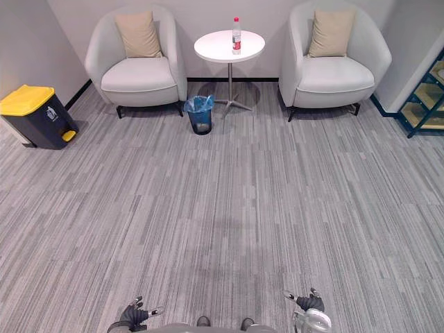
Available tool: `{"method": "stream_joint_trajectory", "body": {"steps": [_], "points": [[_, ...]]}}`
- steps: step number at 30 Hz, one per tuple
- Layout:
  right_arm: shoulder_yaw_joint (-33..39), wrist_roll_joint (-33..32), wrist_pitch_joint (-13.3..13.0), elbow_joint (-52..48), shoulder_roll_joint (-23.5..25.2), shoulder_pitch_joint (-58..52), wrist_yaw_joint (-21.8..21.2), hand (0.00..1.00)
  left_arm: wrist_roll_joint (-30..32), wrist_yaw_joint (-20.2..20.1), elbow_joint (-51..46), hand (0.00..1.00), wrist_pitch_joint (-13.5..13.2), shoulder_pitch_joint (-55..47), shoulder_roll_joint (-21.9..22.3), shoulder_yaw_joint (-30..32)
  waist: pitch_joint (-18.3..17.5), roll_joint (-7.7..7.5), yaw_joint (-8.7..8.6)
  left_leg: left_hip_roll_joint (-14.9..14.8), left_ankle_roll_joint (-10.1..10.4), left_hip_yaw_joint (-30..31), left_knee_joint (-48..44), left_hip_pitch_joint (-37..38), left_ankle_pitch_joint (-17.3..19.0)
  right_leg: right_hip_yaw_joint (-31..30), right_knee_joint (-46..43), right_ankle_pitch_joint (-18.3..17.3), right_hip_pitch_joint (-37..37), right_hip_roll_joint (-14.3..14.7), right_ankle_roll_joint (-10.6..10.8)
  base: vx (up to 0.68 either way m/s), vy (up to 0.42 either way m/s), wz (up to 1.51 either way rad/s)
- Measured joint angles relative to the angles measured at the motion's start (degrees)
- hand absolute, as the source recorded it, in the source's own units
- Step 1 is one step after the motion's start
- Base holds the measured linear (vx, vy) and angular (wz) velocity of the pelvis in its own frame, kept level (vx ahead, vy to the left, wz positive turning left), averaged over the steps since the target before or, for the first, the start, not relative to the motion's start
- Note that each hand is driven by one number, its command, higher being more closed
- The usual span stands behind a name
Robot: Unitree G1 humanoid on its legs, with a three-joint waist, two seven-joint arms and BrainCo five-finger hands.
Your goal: Gather rubbish on tea table into small bin, then transfer packed bag to large trash can.
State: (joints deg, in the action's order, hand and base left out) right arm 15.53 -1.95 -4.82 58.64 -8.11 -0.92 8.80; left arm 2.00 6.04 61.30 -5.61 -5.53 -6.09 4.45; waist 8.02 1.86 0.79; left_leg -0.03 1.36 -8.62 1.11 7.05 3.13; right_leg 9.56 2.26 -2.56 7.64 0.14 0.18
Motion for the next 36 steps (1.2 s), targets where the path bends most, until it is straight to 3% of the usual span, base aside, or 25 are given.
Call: {"method": "stream_joint_trajectory", "body": {"steps": [4, 14, 36], "points": [[-2.44, 0.7, -1.19, -1.23, -0.42, -0.04, -0.02, 0.0, 0.48, 0.55, -0.01, 0.0, -0.09, 0.29, -0.02, -0.37, 0.0, -0.01, 0.0, 0.03, 0.0, -0.1, 0.02, 0.02, 0.0, -0.02, 0.08, -0.01, -0.01, 0.0, 0.02, 0.01, -0.002, -0.01], [-7.38, 2.39, -1.3, -1.66, -0.16, -0.2, -0.12, 0.0, 0.91, 1.78, -1.16, 0.0, -1.03, 0.44, -0.16, -2.3, -0.01, 0.01, 0.04, 0.03, 0.0, 0.0, -0.02, 0.01, 0.0, -0.07, 0.04, -0.08, 0.0, -0.01, 0.12, -0.01, -0.004, 0.01], [-8.52, 1.46, -1.34, -1.69, 1.0, -0.84, 1.06, 0.0, -0.37, 2.84, -2.3, 0.0, -1.29, 0.24, 0.09, -2.76, -0.01, -0.07, 0.15, -0.04, -0.42, -2.09, -0.05, 0.37, 0.3, -2.14, -0.23, -0.01, -0.51, 0.03, 0.19, -0.01, -0.002, -0.05]]}}
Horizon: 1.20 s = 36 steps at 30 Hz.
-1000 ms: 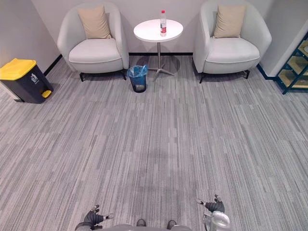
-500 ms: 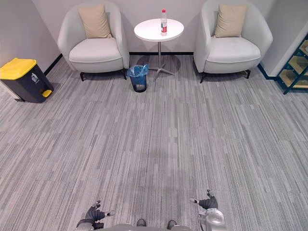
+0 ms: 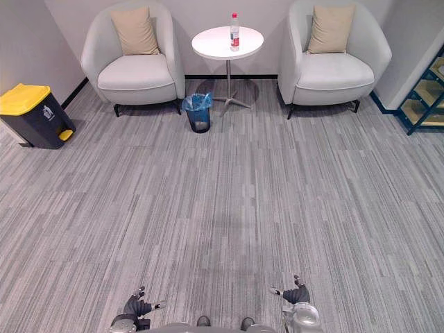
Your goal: Gather rubbish on tea table into small bin, then transfer packed bag to large trash can.
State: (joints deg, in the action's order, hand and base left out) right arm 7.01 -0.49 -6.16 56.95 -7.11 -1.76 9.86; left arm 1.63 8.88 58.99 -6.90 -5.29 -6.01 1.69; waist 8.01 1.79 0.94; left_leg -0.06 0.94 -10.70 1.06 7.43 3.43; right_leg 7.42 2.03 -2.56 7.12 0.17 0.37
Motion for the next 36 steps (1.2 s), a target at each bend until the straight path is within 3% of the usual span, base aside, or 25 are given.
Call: {"method": "stream_joint_trajectory", "body": {"steps": [3, 5, 6, 9, 11, 13, 18, 19, 20, 21, 22, 23, 25, 27, 29, 32, 35, 36], "points": [[1.19, -0.97, 0.02, 0.0, 0.01, 0.32, 0.18, 0.0, -1.26, 0.0, -0.12, 0.0, -0.07, 0.03, -0.01, 0.17, 0.0, 0.02, 0.05, -0.24, -1.37, -0.96, -2.69, -2.39, 1.49, -1.43, -1.8, -0.19, -2.51, -0.02, 0.26, -0.01, 0.013, -0.25], [2.52, -1.17, 0.2, 0.02, -0.02, 0.24, 0.49, 0.0, -1.7, 0.0, -0.52, 0.0, -0.09, -0.02, -0.04, 0.33, 0.17, 0.05, 0.2, -0.83, -1.99, -2.58, -6.16, -4.12, 3.73, -2.83, -6.53, -2.26, -5.27, -0.26, 2.16, 0.0, 0.05, -0.33], [2.67, -1.17, 0.32, 0.05, 0.0, 0.24, 0.64, 0.0, -1.97, -0.02, -0.57, 0.0, -0.1, -0.04, -0.12, 0.36, 0.3, -0.09, 0.29, -0.87, -2.01, -3.16, -7.11, -4.2, 4.44, -3.0, -8.56, -3.33, -6.05, -0.45, 2.11, -0.02, 0.063, -0.32], [3.3, -1.17, 0.43, 0.11, 0.02, 0.15, 1.41, 0.0, -2.16, -0.03, -0.75, 0.0, -0.1, -0.1, -0.96, 0.22, 1.53, -0.86, 0.02, -0.3, -3.1, -4.26, -12.91, -4.9, 8.72, -2.21, -24.38, -10.19, -11.85, -3.25, 5.08, -0.03, 0.071, -0.14], [3.65, -1.19, 0.5, 0.29, 0.02, -0.01, 1.7, 0.0, -2.21, -0.03, -0.79, 0.0, -0.08, -0.2, -1.14, 0.19, 1.9, -1.03, -0.17, 0.83, -3.98, -4.12, -14.04, -4.51, 10.35, 1.55, -36.02, -10.85, -17.12, -6.4, 4.66, 0.0, 0.095, -0.04], [3.72, -1.21, 0.57, 0.66, 0.03, 0.03, 1.84, 0.0, -2.22, -0.01, -1.19, 0.0, -0.03, 0.13, -1.04, 0.18, 2.26, -0.94, -0.2, 1.22, -4.26, -3.04, -13.94, -3.95, 10.82, 3.92, -39.55, -12.09, -18.89, -7.9, 4.8, 0.11, 0.039, 0.17], [3.78, -1.26, 1.49, 0.74, -0.1, 1.76, 2.53, 0.0, -3.31, 0.0, -1.23, 0.0, 0.06, 0.68, -1.03, 0.19, 3.8, -0.29, -1.13, -1.49, -2.52, -0.47, -12.56, -1.98, 11.22, 10.01, -29.05, -10.98, -21.87, -8.03, 4.01, 0.19, -0.075, 0.29], [3.76, -1.25, 1.64, 0.73, -0.06, 2.68, 2.53, 0.0, -3.32, 0.0, -1.22, 0.0, 0.09, 0.74, -1.21, 0.18, 4.1, -0.44, -1.45, -2.03, -1.28, -0.19, -11.19, -0.65, 11.1, 9.89, -23.75, -7.71, -22.97, -7.82, 3.72, 0.39, -0.216, 0.27], [3.88, -1.26, 1.65, 0.72, -0.16, 3.28, 2.59, 0.0, -3.33, 0.0, -1.2, 0.0, 0.1, 1.26, -1.31, 0.16, 4.17, -1.1, -1.75, -2.45, 0.38, 0.77, -9.56, 1.24, 11.43, 9.89, -21.03, -0.88, -23.05, -7.91, 2.03, 0.43, -0.246, 0.28], [3.99, -1.26, 1.66, 0.72, -0.24, 3.32, 2.6, 0.0, -3.33, 0.0, -1.18, 0.0, 0.1, 1.71, -1.27, 0.12, 4.13, -1.1, -1.92, -2.86, 1.08, 1.39, -9.21, 1.65, 11.8, 10.18, -21.17, 1.07, -22.85, -7.53, 0.65, 0.33, -0.213, 0.31], [4.26, -1.26, 1.67, 0.72, -0.42, 3.51, 2.6, 0.0, -3.32, 0.0, -1.14, 0.0, 0.07, 2.35, -1.06, 0.01, 4.21, -0.52, -2.04, -3.82, 1.79, 2.02, -9.06, 1.89, 12.09, 10.85, -21.99, 0.0, -22.86, -6.84, -0.99, 0.4, -0.285, 0.31], [4.77, -1.25, 1.78, 0.76, -0.27, 3.69, 2.64, 0.0, -3.31, 0.01, -1.17, 0.0, -0.03, 3.33, -1.09, 0.12, 3.95, 0.28, -2.07, -5.91, 3.54, 2.91, -9.82, 1.54, 12.11, 12.44, -24.1, -3.63, -22.84, -5.69, -2.31, 0.39, -0.292, 0.26], [4.99, -1.24, 1.83, 0.76, 0.12, 3.97, 2.63, 0.0, -3.33, 0.02, -1.19, 0.0, -0.04, 4.07, -0.98, 0.25, 3.97, 0.73, -1.99, -8.34, 4.42, 4.23, -19.24, -1.79, 12.43, 13.57, -23.5, -5.64, -20.57, -3.69, -3.72, 0.43, -0.336, 0.17], [4.4, -1.26, 1.81, 0.74, 0.08, 3.68, 2.68, 0.0, -3.32, -0.02, -1.35, 0.0, -0.02, 4.04, -0.8, 0.34, 4.2, 1.49, -1.95, -12.15, 6.46, 6.64, -37.87, -8.87, 10.84, 14.72, -19.19, -6.29, -14.78, -0.62, -4.78, 0.44, -0.29, 0.09], [3.19, -1.76, 1.59, 0.64, -0.06, 3.54, 2.71, 0.0, -3.49, -0.02, -3.03, 0.0, 0.03, 3.44, -0.76, 0.76, 4.64, 1.2, -1.41, -16.29, 6.31, 6.0, -58.11, -15.88, 10.98, 14.51, -12.8, -6.22, -5.93, 2.74, -5.39, 0.46, -0.249, -0.08], [3.66, -2.59, 1.39, -0.04, -0.09, 3.85, 2.99, 0.0, -3.77, 0.02, -4.74, 0.0, 0.04, 3.8, 0.05, 0.78, 5.15, 0.56, -0.4, -16.38, 5.32, 3.34, -60.48, -22.3, 11.74, 13.44, -8.9, -6.3, -1.26, 2.89, -5.52, 0.34, -0.128, -0.18], [5.03, -4.16, 1.35, -0.02, 0.32, 5.07, 3.7, 0.0, -3.76, 0.02, -5.54, 0.0, 0.07, 4.51, 1.11, 0.79, 6.31, -0.2, 0.41, -13.31, 4.34, -0.3, -47.64, -27.06, 12.44, 11.76, -6.45, -6.5, 2.2, 1.5, -5.15, 0.33, 0.045, -0.3], [5.73, -4.37, 1.3, -0.04, 0.66, 5.42, 3.85, 0.0, -3.83, 0.02, -5.75, 0.0, 0.05, 5.02, 1.3, 0.87, 6.83, -0.63, 0.56, -10.56, 4.35, -0.72, -38.58, -27.58, 11.93, 11.12, -5.96, -6.64, 3.41, 0.24, -4.92, 0.35, 0.141, -0.29]]}}
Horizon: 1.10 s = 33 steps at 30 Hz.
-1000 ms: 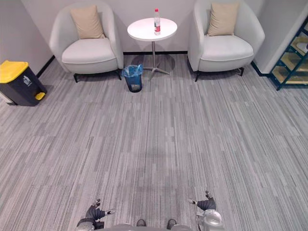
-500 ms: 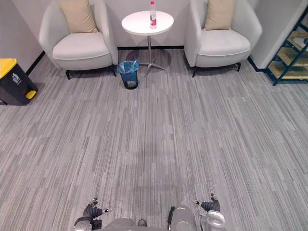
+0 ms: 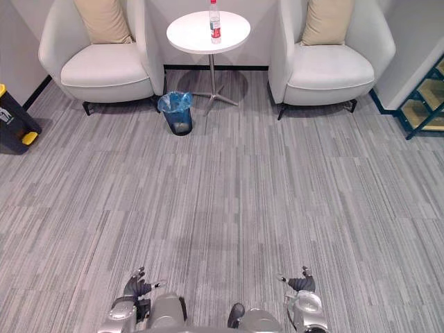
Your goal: Gather rubbish on tea table into small bin, then transfer packed bag to large trash can.
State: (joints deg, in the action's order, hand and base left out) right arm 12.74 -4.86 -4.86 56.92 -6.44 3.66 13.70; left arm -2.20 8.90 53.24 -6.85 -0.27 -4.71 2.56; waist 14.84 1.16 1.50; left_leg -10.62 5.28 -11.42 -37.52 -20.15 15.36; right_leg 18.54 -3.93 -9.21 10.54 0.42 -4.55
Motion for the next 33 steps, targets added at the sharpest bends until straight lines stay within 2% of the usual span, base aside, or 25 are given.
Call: {"method": "stream_joint_trajectory", "body": {"steps": [1, 2, 3, 4, 5, 7, 9, 10, 11, 12, 13, 14, 15, 16, 18, 20, 21, 22, 23, 24, 25, 27, 29, 31, 33], "points": [[0.57, -0.22, -0.03, 0.01, 0.02, -0.18, 0.03, 0.0, 0.0, 0.0, -0.01, 0.0, 0.01, 0.28, 0.05, -0.05, 0.09, -0.21, 0.66, 2.23, -0.13, 0.14, 7.77, -0.21, -1.93, -0.66, 0.15, -0.77, 0.52, -1.0, 1.2, 0.51, 0.251, -0.53], [0.86, -0.27, -0.03, 0.11, -0.46, -0.49, 0.09, 0.0, -0.01, 0.03, -0.05, 0.0, -0.01, 0.2, 0.11, -0.05, 0.25, 0.3, 1.37, 4.45, -0.37, 0.8, 19.73, -0.19, -7.48, -2.48, 0.65, -2.72, 1.69, -1.44, 3.77, 0.45, 0.253, -0.52], [0.77, -0.26, -0.03, 0.12, -0.77, -0.65, 0.12, 0.0, -0.03, 0.03, 0.02, 0.0, 0.0, -0.17, 0.15, -0.05, -0.02, 1.59, 1.45, 4.6, -0.87, 1.75, 23.43, 0.18, -10.49, -3.17, 0.87, -3.63, 2.33, -1.0, 4.65, 0.42, 0.247, -0.64], [0.65, -0.26, 0.06, 0.48, -0.71, -0.73, 0.26, 0.0, -0.11, 0.1, 0.4, 0.0, 0.06, -0.8, -0.01, 0.07, 0.09, 2.2, 2.08, 4.75, -3.09, 3.42, 23.66, 1.16, -18.05, -4.81, 0.86, -4.82, 3.46, -0.98, 5.82, 0.44, 0.241, -0.46], [-0.39, -0.21, 0.19, 0.8, -0.06, -0.69, 0.33, 0.0, -0.75, 0.15, 0.29, 0.0, 0.04, -0.7, -0.23, 0.3, -0.07, 0.32, 2.56, 6.3, -5.24, 2.75, 21.76, 0.63, -17.29, -6.0, 0.84, -5.3, 3.59, -2.7, 6.57, 0.43, 0.218, -0.31], [-0.76, -0.07, 0.2, 0.82, 0.29, -0.62, 0.37, 0.0, -2.04, 0.11, 0.15, 0.0, -0.13, 0.02, -0.99, 0.41, 0.24, -1.14, 2.64, 7.77, -6.67, 2.53, 16.63, -0.76, -13.38, -6.68, -0.49, -5.36, 3.89, -4.91, 6.79, 0.42, 0.205, 0.04], [-0.81, 0.71, 0.3, 1.15, 0.41, -0.31, 0.26, 0.0, -2.39, 0.12, 0.32, 0.0, -0.11, -0.17, -1.15, 0.83, 0.23, -1.29, 3.27, 7.75, -7.74, 0.96, 12.91, 0.75, -8.79, -9.4, -9.93, -6.46, 1.74, -6.49, 8.61, 0.43, 0.22, -0.22], [-1.08, 1.05, 0.23, 1.2, 0.4, 0.02, 0.04, 0.0, -2.33, 0.12, 0.4, 0.0, 0.01, -0.6, -1.34, 0.86, 0.1, -1.48, 3.67, 8.19, -8.06, -0.04, 12.9, 3.51, -6.44, -11.32, -21.01, -6.17, -2.16, -8.19, 10.11, 0.3, 0.164, -0.31], [-1.43, 1.16, 0.22, 1.23, 0.41, 0.02, -0.05, 0.0, -2.31, 0.1, 0.36, 0.0, 0.01, -0.94, -1.54, 0.75, -0.1, -1.79, 3.62, 8.95, -8.28, -0.06, 13.56, 5.07, -5.62, -11.8, -27.24, -5.01, -4.25, -9.33, 12.14, 0.39, 0.205, -0.15], [-2.04, 1.58, 0.25, 1.44, 0.46, -0.15, -0.19, 0.0, -2.29, 0.01, 0.6, 0.0, 0.09, -1.24, -2.25, -0.04, -0.48, -2.34, 3.18, 10.11, -8.81, -0.04, 14.88, 7.73, -4.37, -12.63, -37.55, -3.3, -8.17, -11.05, 15.79, 0.42, 0.164, 0.17], [-2.04, 2.22, 0.27, 1.85, 0.47, -0.03, -0.29, 0.0, -2.21, 0.0, 1.07, 0.0, 0.18, -1.23, -2.74, -0.25, -0.52, -2.42, 2.45, 10.86, -9.46, 0.45, 16.14, 10.51, -3.47, -12.17, -45.26, -3.89, -12.0, -12.14, 14.98, 0.43, 0.14, 0.22], [-2.03, 2.32, 0.29, 2.05, 0.45, -0.05, -0.31, 0.0, -2.2, 0.01, 1.34, 0.0, 0.22, -1.2, -2.9, -0.24, -0.52, -2.43, 2.43, 11.06, -9.35, 0.43, 17.03, 12.16, -3.38, -11.87, -47.91, -4.41, -13.85, -12.36, 14.18, 0.43, 0.087, 0.17], [-2.07, 2.74, 0.34, 2.53, 0.44, -0.19, -0.35, 0.0, -2.2, 0.04, 1.44, 0.0, 0.3, -1.34, -3.05, -0.24, -0.48, -2.35, 2.35, 11.12, -9.58, 0.45, 18.96, 15.4, -2.96, -10.3, -49.84, -5.66, -16.8, -12.53, 11.99, 0.5, 0.047, 0.05], [-2.43, 2.77, 0.34, 2.59, 0.46, -0.34, -0.44, 0.0, -2.2, 0.05, 1.44, 0.0, 0.3, -1.37, -3.33, -0.18, -0.47, -2.28, 2.21, 10.92, -9.52, 0.75, 21.32, 18.55, -2.84, -7.6, -48.23, -7.06, -19.76, -12.35, 9.62, 0.41, 0.027, 0.07], [-2.46, 2.78, 0.34, 2.58, 0.36, -0.28, -0.55, 0.0, -2.2, 0.03, 1.43, 0.0, 0.3, -1.16, -3.47, 0.2, -0.43, -2.09, 1.5, 10.14, -9.42, 1.77, 23.85, 21.69, -2.89, -4.6, -41.04, -8.02, -23.65, -10.65, 8.06, 0.41, -0.057, 0.25], [-2.46, 2.76, 0.35, 2.54, 0.26, -0.03, -0.58, 0.0, -2.21, 0.04, 1.46, 0.0, 0.3, -0.97, -3.39, 0.33, -0.28, -1.76, -0.13, 8.8, -8.93, 3.26, 25.61, 24.19, -2.63, -3.72, -31.08, -7.26, -26.86, -8.29, 7.8, 0.36, -0.11, 0.43], [-2.45, 2.74, 0.35, 2.47, 0.27, -0.03, -0.59, 0.0, -2.2, 0.04, 1.52, 0.0, 0.3, -1.0, -3.4, 0.32, -0.3, -1.79, -0.76, 8.19, -8.68, 3.63, 26.42, 25.55, -2.56, -3.44, -24.31, -5.03, -27.52, -7.6, 7.74, 0.51, -0.202, 0.46], [-2.37, 2.72, 0.39, 2.48, 0.22, -0.9, -0.58, 0.0, -2.18, 0.0, 1.56, 0.0, 0.26, -1.04, -3.36, 0.3, -0.48, -2.14, -0.79, 7.53, -6.15, 3.69, 27.7, 28.2, -1.53, -3.52, -12.37, 2.89, -27.12, -6.64, 7.8, 0.54, -0.22, 0.45], [-2.34, 2.72, 0.45, 2.52, 0.18, -1.32, -0.57, 0.0, -2.18, 0.0, 1.68, 0.0, 0.28, -1.03, -3.39, 0.3, -0.54, -2.38, -0.77, 7.54, -4.79, 4.44, 27.78, 29.06, -0.68, -3.81, -10.04, 8.24, -26.56, -6.56, 7.82, 0.45, -0.212, 0.46], [-2.17, 2.7, 0.5, 2.62, 0.05, -2.0, -0.58, 0.0, -2.15, -0.01, 2.14, 0.0, 0.28, -1.0, -3.29, 0.37, -0.87, -2.57, -0.75, 7.11, -3.12, 6.04, 27.68, 30.02, 0.39, -4.42, -10.35, 13.6, -25.92, -6.45, 4.56, 0.38, -0.227, 0.26], [-1.91, 2.69, 0.72, 2.87, -0.4, -2.0, -0.54, 0.0, -2.09, -0.04, 2.53, 0.0, 0.25, -1.35, -2.6, 0.35, -1.89, -0.91, -0.62, 5.12, -2.84, 6.94, 26.9, 30.06, 0.55, -3.66, -12.77, 10.36, -26.28, -5.07, 3.98, 0.45, -0.271, 0.27], [-1.34, 2.68, 0.7, 2.57, -0.33, -1.74, -0.63, 0.0, -1.88, -0.04, 3.16, 0.0, 0.29, -1.19, -2.01, 0.56, -2.49, 0.34, -0.89, 3.25, -2.06, 8.28, 20.31, 27.86, 0.49, -1.77, -13.37, 7.33, -24.88, -3.67, 2.96, 0.53, -0.304, 0.24], [-1.27, 2.5, 0.7, 0.91, 0.68, -3.09, -0.61, 0.0, -1.72, -0.07, 2.27, 0.0, 0.33, -1.24, -0.36, 3.41, -2.37, 0.99, -0.6, -0.84, 2.76, 10.28, -3.19, 19.31, -2.95, 0.35, -11.55, 4.7, -18.43, -1.41, 0.95, 0.48, -0.257, 0.33], [-1.95, 1.26, 0.26, -1.21, 1.63, -4.07, -0.56, 0.0, -1.72, -0.1, 0.26, 0.0, 0.33, -2.54, 0.22, 3.89, -2.23, 0.86, -0.39, -4.13, 2.45, 8.54, -17.51, 13.86, -2.55, 0.8, -10.13, 2.81, -13.04, 0.27, -0.14, 0.37, -0.15, 0.06], [-1.86, -0.02, -0.26, -2.45, 2.23, -4.13, -0.31, 0.0, -1.72, -0.08, -0.88, 0.0, 0.37, -2.9, 0.21, 3.88, -2.15, 0.26, -0.08, -5.5, 0.9, 6.14, -21.88, 9.09, -1.82, 0.61, -7.96, 1.62, -9.09, 0.79, -0.24, 0.35, -0.119, -0.05]]}}
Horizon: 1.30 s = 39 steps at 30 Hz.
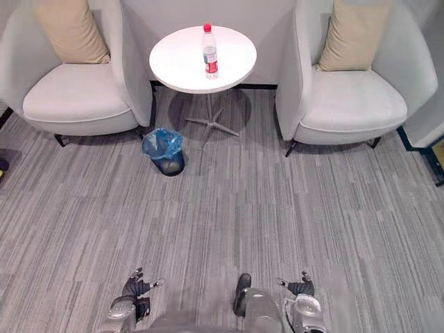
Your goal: Gather rubbish on tea table into small bin, then transfer packed bag to large trash can.
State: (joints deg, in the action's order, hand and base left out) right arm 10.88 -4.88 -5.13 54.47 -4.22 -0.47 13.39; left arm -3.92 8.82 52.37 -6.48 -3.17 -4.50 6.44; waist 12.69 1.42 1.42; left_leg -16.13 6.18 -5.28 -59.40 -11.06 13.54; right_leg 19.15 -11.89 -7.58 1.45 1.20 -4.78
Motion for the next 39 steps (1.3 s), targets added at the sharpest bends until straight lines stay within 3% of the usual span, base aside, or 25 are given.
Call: {"method": "stream_joint_trajectory", "body": {"steps": [2, 4, 6, 7, 8, 9, 10, 11, 13, 14, 15, 16, 17, 19, 21, 24, 26, 27, 28, 31, 33, 34, 35, 36, 39], "points": [[0.74, -1.71, -0.22, -0.7, 0.09, -0.01, 0.16, 0.0, -0.02, 0.01, -0.3, 0.0, -0.02, 0.4, 0.1, -0.07, -0.27, -0.36, 0.98, 0.23, -1.06, -2.25, 2.99, -4.18, 0.83, -0.5, 2.66, 0.14, 2.45, -0.05, 0.4, 0.31, -0.053, -0.11], [2.59, -2.92, -0.24, -0.63, 0.35, 0.67, 0.34, 0.0, -0.02, 0.04, -0.3, 0.0, 0.0, 0.93, 0.18, -0.11, -0.08, -0.66, 1.25, 2.52, -1.25, -3.81, 14.01, -6.92, 0.98, -0.72, 4.94, 0.3, 5.0, -0.71, 0.63, 0.39, 0.081, -0.07], [3.58, -3.6, -0.3, -0.61, 0.36, 1.14, 0.44, 0.0, -0.02, 0.04, -0.3, 0.0, 0.03, 0.9, 0.26, -0.42, 0.07, -1.02, 1.4, 6.98, -0.86, -4.47, 31.44, -6.59, -1.04, -1.41, 6.1, -0.23, 6.58, -2.54, 1.73, 0.35, 0.168, -0.12], [4.07, -3.61, -0.4, -0.65, 0.14, 1.2, 0.53, 0.0, -0.02, 0.05, -0.3, 0.0, 0.02, 0.86, 0.26, -0.94, 0.0, -0.72, 1.7, 8.52, -1.42, -4.36, 39.12, -5.88, -5.46, -2.08, 6.1, -1.31, 7.16, -3.06, 3.56, 0.36, 0.227, -0.24], [3.95, -3.63, -0.59, -0.57, -0.97, 0.66, 0.62, 0.0, -0.02, 0.03, -0.28, 0.0, 0.0, 0.44, 0.57, -2.01, -0.68, 1.48, 2.36, 8.58, -2.4, -3.8, 46.72, -4.93, -14.35, -3.16, 5.97, -2.79, 7.99, -1.9, 5.82, 0.38, 0.241, -0.33], [3.88, -3.66, -0.59, -0.02, -1.04, 0.77, 0.72, 0.0, -0.03, 0.07, -0.18, 0.0, 0.01, 0.33, 0.51, -2.0, -0.53, 1.67, 2.76, 8.57, -6.07, -3.63, 46.67, -4.11, -17.03, -4.06, 5.89, -3.5, 8.77, -1.86, 6.85, 0.37, 0.205, -0.18], [3.01, -3.78, -0.58, 0.56, -0.39, 1.04, 0.7, 0.0, -0.04, 0.11, -0.76, 0.0, -0.02, 0.45, -0.31, -2.01, -1.05, -0.54, 2.75, 10.7, -5.81, -4.37, 46.53, -3.68, -15.32, -5.3, 6.1, -3.95, 9.05, -3.92, 7.13, 0.35, 0.185, 0.01], [2.56, -3.74, -0.64, 0.66, -0.57, 1.39, 0.68, 0.0, -0.03, 0.02, -1.58, 0.0, -0.13, 0.79, -0.94, -2.02, -0.99, -2.18, 2.8, 12.67, -6.97, -4.87, 43.22, -4.82, -11.59, -6.74, 5.06, -5.84, 9.2, -6.2, 8.97, 0.39, 0.197, 0.1], [2.56, -3.54, -0.68, 0.76, -0.86, 2.22, 0.68, 0.0, -0.04, 0.05, -1.52, 0.0, -0.07, 0.29, -0.79, -2.02, -0.99, -2.26, 3.03, 13.02, -7.39, -6.21, 40.21, -4.79, -8.33, -7.85, 0.71, -7.25, 8.07, -7.82, 9.51, 0.27, 0.158, -0.23], [2.53, -3.45, -0.73, 0.89, -0.83, 2.93, 0.56, 0.0, -0.03, 0.03, -0.97, 0.0, 0.06, -0.26, -0.71, -2.41, -1.03, -1.81, 2.79, 13.15, -7.71, -7.3, 39.79, -3.06, -6.37, -10.18, -8.91, -7.76, 4.53, -9.2, 10.39, 0.22, 0.157, -0.42], [2.1, -3.42, -0.82, 0.94, -0.63, 2.75, 0.35, 0.0, -0.05, 0.03, -0.97, 0.0, 0.09, -0.94, -0.99, -2.95, -1.06, -1.83, 2.54, 13.6, -8.0, -7.76, 40.59, -1.15, -5.53, -11.39, -17.29, -6.89, 1.22, -10.47, 12.17, 0.36, 0.207, -0.25], [1.41, -3.35, -0.69, 1.01, -0.58, 2.18, 0.16, 0.0, -0.04, -0.01, -0.97, 0.0, 0.14, -1.14, -2.05, -4.86, -1.16, -2.11, 2.4, 14.63, -8.41, -7.7, 41.96, 1.37, -4.76, -11.88, -27.44, -3.67, -2.92, -12.37, 16.02, 0.45, 0.198, 0.11], [0.91, -2.93, -0.54, 1.44, -0.57, 0.99, 0.07, 0.0, -0.04, -0.03, -0.97, 0.0, 0.28, -0.95, -3.18, -6.46, -1.16, -2.42, 2.28, 15.4, -8.91, -7.14, 43.35, 4.3, -3.82, -11.27, -36.31, -2.02, -6.29, -13.83, 15.05, 0.41, 0.125, 0.19], [0.9, -2.27, -0.5, 2.2, -0.57, 1.01, 0.02, 0.0, -0.05, 0.0, -0.97, 0.0, 0.54, -0.82, -3.54, -6.4, -1.11, -2.35, 2.1, 15.44, -9.28, -6.56, 43.94, 6.38, -3.04, -10.03, -40.07, -4.29, -8.89, -14.18, 12.63, 0.3, 0.024, 0.2], [0.21, -2.13, -0.5, 2.71, -0.65, 1.22, -0.07, 0.0, -0.05, 0.0, -0.97, 0.0, 0.57, -0.71, -3.78, -6.27, -1.08, -2.27, 0.51, 15.04, -9.48, -5.43, 45.3, 9.61, -2.65, -5.63, -38.66, -7.2, -11.65, -13.9, 10.26, 0.37, -0.047, 0.33], [-0.1, -1.7, -0.51, 2.73, -0.77, 2.35, -0.37, 0.0, -0.11, -0.01, -0.97, 0.0, 0.59, -0.25, -3.68, -5.78, -0.66, -1.57, -0.56, 12.99, -8.08, -4.75, 46.18, 13.09, -1.76, -2.82, -27.18, -8.22, -16.0, -11.12, 9.4, 0.32, -0.127, 0.13], [-0.11, -1.71, -0.54, 2.72, -1.01, 2.9, -0.74, 0.0, -0.15, -0.08, -0.41, 0.0, 0.58, 0.37, -3.57, -5.82, -0.22, -0.93, -0.78, 11.15, -6.76, -4.17, 47.55, 15.19, -1.06, -3.37, -15.47, -5.25, -17.62, -8.77, 8.52, 0.33, -0.19, 0.16], [-0.16, -1.71, -0.53, 2.76, -0.97, 2.84, -0.89, 0.0, -0.14, -0.05, 0.14, 0.0, 0.44, 0.64, -3.86, -5.75, -0.34, -1.92, -0.72, 11.11, -5.02, -3.72, 47.99, 16.48, -0.14, -5.49, -6.17, 1.11, -17.25, -8.19, 9.04, 0.36, -0.246, 0.25], [-0.1, -1.66, -0.51, 3.32, -1.76, 2.67, -0.92, 0.0, -0.14, -0.03, 1.41, 0.0, 0.49, 1.15, -3.45, -5.69, 0.36, -1.49, -0.86, 10.48, -2.79, -2.3, 47.84, 17.71, 1.41, -5.43, -5.77, 6.94, -15.74, -7.17, 6.19, 0.36, -0.25, 0.19], [0.87, -1.67, -0.57, 3.12, -2.95, 2.92, -0.87, 0.0, -0.11, -0.11, 2.47, 0.0, 0.51, 1.17, -2.85, -5.69, -0.01, 0.0, -0.95, 7.23, -1.82, 0.43, 48.14, 18.82, 2.0, -3.62, -11.61, -0.77, -16.6, -4.96, 4.97, 0.39, -0.318, 0.19], [2.33, -1.67, -0.56, 3.11, -2.66, 1.97, -0.9, 0.0, -0.02, -0.14, 2.51, 0.0, 0.52, 1.77, -2.29, -5.18, 0.03, 0.22, -0.8, 5.25, -1.09, 3.16, 38.89, 15.9, 2.1, -1.29, -10.95, -2.76, -13.71, -3.95, 4.02, 0.36, -0.281, 0.55], [2.32, -1.74, -0.56, 2.74, -2.06, 0.78, -0.85, 0.0, -0.04, -0.12, 2.16, 0.0, 0.56, 1.93, -1.38, -3.7, 0.2, 0.26, -0.73, 3.76, 1.2, 4.65, 26.07, 10.33, 0.84, 0.21, -9.22, -3.69, -10.34, -3.14, 3.64, 0.25, -0.181, 0.47], [2.3, -1.84, -0.57, 2.43, -1.63, 0.31, -0.8, 0.0, -0.09, -0.1, 1.64, 0.0, 0.58, 1.81, -0.97, -3.38, 0.21, 0.26, -0.53, 2.71, 1.97, 4.9, 19.87, 7.95, 0.6, 0.77, -8.62, -4.01, -8.65, -2.79, 3.25, 0.32, -0.181, 0.38], [2.1, -2.19, -0.59, 1.93, -1.46, -0.02, -0.77, 0.0, -0.1, -0.15, 0.43, 0.0, 0.6, 0.52, -0.6, -3.54, 0.23, 0.25, -0.42, 0.93, 1.85, 3.3, 10.66, 4.33, 0.91, 1.4, -7.41, -4.33, -5.58, -2.02, 2.19, 0.25, -0.108, 0.09], [2.24, -3.21, -0.86, 0.05, -0.55, 0.12, -0.76, 0.0, -0.19, -0.15, -0.04, 0.0, 0.84, -0.09, 0.02, -3.65, 0.24, 0.18, 0.09, 0.22, -0.18, -1.82, 8.73, -0.54, 2.13, 1.59, -3.5, -3.56, -0.83, -1.37, 1.43, 0.31, -0.056, -0.03]]}}
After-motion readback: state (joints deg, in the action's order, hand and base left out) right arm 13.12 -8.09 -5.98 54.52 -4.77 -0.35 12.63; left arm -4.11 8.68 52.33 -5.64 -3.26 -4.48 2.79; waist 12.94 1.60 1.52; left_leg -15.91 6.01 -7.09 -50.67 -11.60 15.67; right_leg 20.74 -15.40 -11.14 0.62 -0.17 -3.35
